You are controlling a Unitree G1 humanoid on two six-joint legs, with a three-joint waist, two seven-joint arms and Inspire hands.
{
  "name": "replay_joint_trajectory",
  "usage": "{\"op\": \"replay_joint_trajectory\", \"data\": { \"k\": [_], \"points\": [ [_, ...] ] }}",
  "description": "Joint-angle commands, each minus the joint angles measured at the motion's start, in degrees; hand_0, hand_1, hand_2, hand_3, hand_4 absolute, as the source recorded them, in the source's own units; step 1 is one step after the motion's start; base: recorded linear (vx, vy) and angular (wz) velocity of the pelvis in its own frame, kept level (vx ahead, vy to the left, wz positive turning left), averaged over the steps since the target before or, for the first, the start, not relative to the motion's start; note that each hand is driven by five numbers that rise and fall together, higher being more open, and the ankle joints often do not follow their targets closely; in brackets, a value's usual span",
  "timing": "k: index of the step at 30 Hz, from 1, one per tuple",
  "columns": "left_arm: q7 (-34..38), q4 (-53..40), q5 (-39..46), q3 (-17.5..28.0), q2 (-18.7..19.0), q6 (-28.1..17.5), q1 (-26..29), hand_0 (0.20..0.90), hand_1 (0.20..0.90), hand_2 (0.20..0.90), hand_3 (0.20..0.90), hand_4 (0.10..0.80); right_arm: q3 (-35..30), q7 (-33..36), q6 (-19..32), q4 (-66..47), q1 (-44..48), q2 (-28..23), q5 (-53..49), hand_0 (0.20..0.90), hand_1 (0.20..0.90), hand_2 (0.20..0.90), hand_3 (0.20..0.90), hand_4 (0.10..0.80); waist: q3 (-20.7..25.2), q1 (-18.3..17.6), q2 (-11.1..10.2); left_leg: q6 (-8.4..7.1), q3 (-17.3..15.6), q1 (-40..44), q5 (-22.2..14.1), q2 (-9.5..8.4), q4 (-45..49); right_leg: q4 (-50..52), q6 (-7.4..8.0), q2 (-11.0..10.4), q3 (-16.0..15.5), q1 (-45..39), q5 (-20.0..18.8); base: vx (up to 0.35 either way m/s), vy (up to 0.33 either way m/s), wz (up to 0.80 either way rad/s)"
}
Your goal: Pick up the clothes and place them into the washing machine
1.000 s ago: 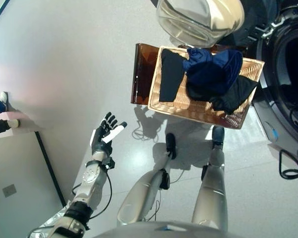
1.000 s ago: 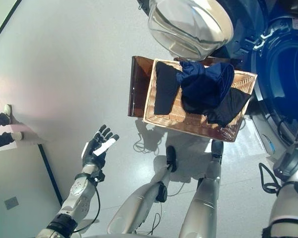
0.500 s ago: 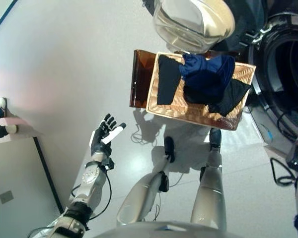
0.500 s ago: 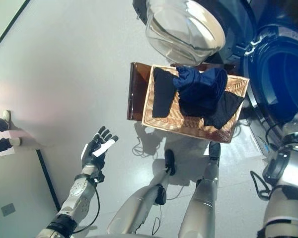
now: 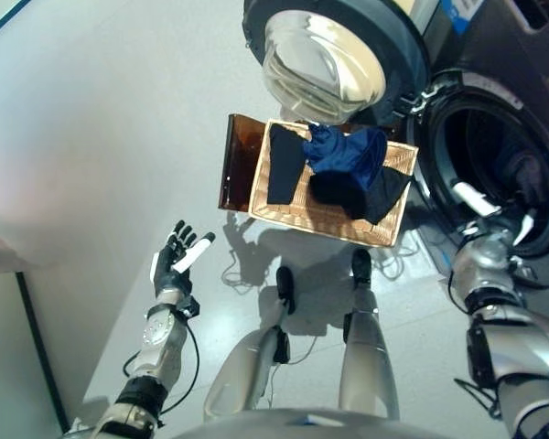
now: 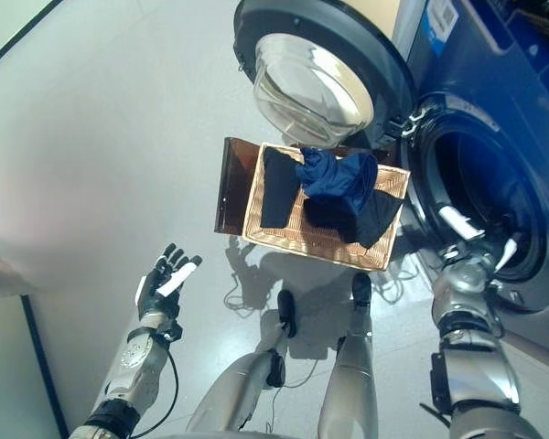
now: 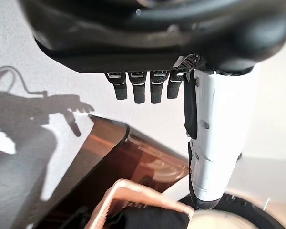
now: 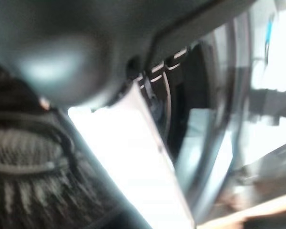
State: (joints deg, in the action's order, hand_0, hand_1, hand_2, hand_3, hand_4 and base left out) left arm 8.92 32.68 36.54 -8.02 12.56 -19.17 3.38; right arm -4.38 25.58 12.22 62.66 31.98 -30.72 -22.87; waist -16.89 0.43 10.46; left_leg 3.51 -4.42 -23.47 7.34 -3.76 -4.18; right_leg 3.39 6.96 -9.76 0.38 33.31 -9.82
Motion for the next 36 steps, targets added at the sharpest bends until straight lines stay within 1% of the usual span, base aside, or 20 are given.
{"op": "replay_joint_trajectory", "data": {
  "k": [1, 3, 8, 10, 16, 20, 25, 27, 31, 36],
  "points": [
    [1.58, 1.29, -2.71, 3.82, 1.44, -5.22, -0.23, 0.9, 0.9, 0.9, 0.9, 0.8, 3.35, 2.77, 1.88, -0.83, -1.44, -2.51, 6.05, 0.9, 0.9, 0.9, 0.9, 0.8, 4.21, 0.53, -1.98, -6.64, 0.62, -0.61, -5.08, 1.5, 5.66, -0.96, -0.68, 0.07, -2.37, -5.42, 2.39, 0.013, -0.036, 0.03],
    [1.92, 1.98, -3.72, 4.31, 1.43, -5.28, 0.24, 0.9, 0.9, 0.9, 0.9, 0.8, 5.44, 3.04, 1.08, -1.19, -2.4, -0.79, 9.86, 0.9, 0.9, 0.9, 0.9, 0.8, 4.37, 0.49, -2.79, -6.69, 0.85, -0.01, -5.01, 1.81, 5.5, -1.24, -0.79, 0.31, -2.83, -6.28, 2.52, 0.023, -0.048, 0.05],
    [2.62, 2.31, -4.66, 4.96, 1.24, -5.3, 0.42, 0.9, 0.9, 0.9, 0.9, 0.8, 8.44, 3.47, 0.44, -3.4, -3.26, 1.53, 14.82, 0.9, 0.9, 0.9, 0.9, 0.8, 4.72, 0.53, -3.41, -6.74, 1.08, 0.97, -4.77, 2.11, 4.81, -1.55, -0.85, 0.59, -3.19, -7.27, 2.66, 0.021, -0.014, 0.01],
    [3.16, 2.9, -5.36, 5.46, 0.92, -5.46, 0.77, 0.9, 0.9, 0.9, 0.9, 0.8, 11.85, 2.99, -0.28, -6.04, -3.88, 2.79, 19.22, 0.9, 0.9, 0.9, 0.9, 0.8, 4.88, 0.51, -4.01, -6.83, 1.27, 1.49, -4.7, 2.35, 4.6, -1.53, -0.96, 0.9, -3.16, -7.76, 2.94, 0.031, -0.039, 0.05],
    [3.54, 2.85, -5.93, 5.58, 0.42, -5.43, 1.29, 0.9, 0.9, 0.9, 0.9, 0.8, 15.55, 2.19, -1.8, -5.88, -2.92, 4.6, 23.42, 0.9, 0.9, 0.9, 0.9, 0.8, 4.79, 1.05, -4.12, -6.84, 1.94, 1.72, -4.67, 2.41, 4.6, -0.81, -1.16, 1.13, -3.48, -7.74, 3.64, 0.024, -0.028, 0.06],
    [3.78, 1.14, -5.88, 4.88, 0.29, -5.59, 1.56, 0.9, 0.9, 0.9, 0.9, 0.8, 17.7, 2.33, -2.48, -4.7, 0.13, 5.21, 24.18, 0.9, 0.9, 0.9, 0.9, 0.8, 4.12, 1.93, -3.4, -6.93, 2.15, 1.23, -4.18, 2.38, 4.5, -0.65, -1.21, 1.03, -3.83, -7.24, 3.66, 0.0, -0.008, 0.12],
    [3.8, -0.86, -5.73, 4.14, 0.28, -5.58, 1.08, 0.9, 0.9, 0.9, 0.9, 0.8, 19.56, 3.32, -3.55, -2.73, 4.05, 5.99, 26.22, 0.9, 0.9, 0.9, 0.9, 0.8, 3.72, 3.06, -2.93, -7.16, 2.44, 1.08, -3.36, 2.52, 3.5, -1.44, -1.07, 0.96, -4.99, -7.48, 3.54, 0.019, 0.002, 0.11],
    [3.69, -1.78, -5.87, 3.96, 0.61, -5.71, 0.68, 0.9, 0.9, 0.9, 0.9, 0.8, 20.23, 3.94, -4.15, -2.23, 5.4, 5.59, 27.58, 0.9, 0.9, 0.9, 0.9, 0.8, 3.68, 3.72, -2.95, -7.28, 2.79, 0.95, -3.05, 2.45, 3.23, -1.86, -0.95, 0.78, -5.5, -7.72, 3.3, 0.033, 0.012, 0.18],
    [3.62, -3.33, -5.49, 3.64, 1.25, -5.97, -0.22, 0.9, 0.9, 0.9, 0.9, 0.8, 19.97, 4.72, -4.45, -0.11, 7.77, 5.09, 27.21, 0.9, 0.9, 0.9, 0.9, 0.8, 3.37, 4.76, -3.22, -7.46, 3.96, 0.87, -2.35, 2.32, 2.34, -2.28, -0.85, 0.53, -6.59, -8.13, 2.98, 0.032, 0.021, 0.22],
    [3.87, -4.4, -5.48, 3.29, 1.86, -6.05, -0.11, 0.9, 0.9, 0.9, 0.9, 0.8, 20.3, 4.89, -4.55, 1.16, 9.61, 5.85, 26.58, 0.9, 0.9, 0.9, 0.9, 0.8, 2.64, 5.7, -3.95, -7.21, 4.87, 0.28, -2.18, 2.0, 2.31, -2.56, -0.6, -0.01, -7.72, -8.29, 2.75, 0.023, 0.038, 0.12]
  ]
}}
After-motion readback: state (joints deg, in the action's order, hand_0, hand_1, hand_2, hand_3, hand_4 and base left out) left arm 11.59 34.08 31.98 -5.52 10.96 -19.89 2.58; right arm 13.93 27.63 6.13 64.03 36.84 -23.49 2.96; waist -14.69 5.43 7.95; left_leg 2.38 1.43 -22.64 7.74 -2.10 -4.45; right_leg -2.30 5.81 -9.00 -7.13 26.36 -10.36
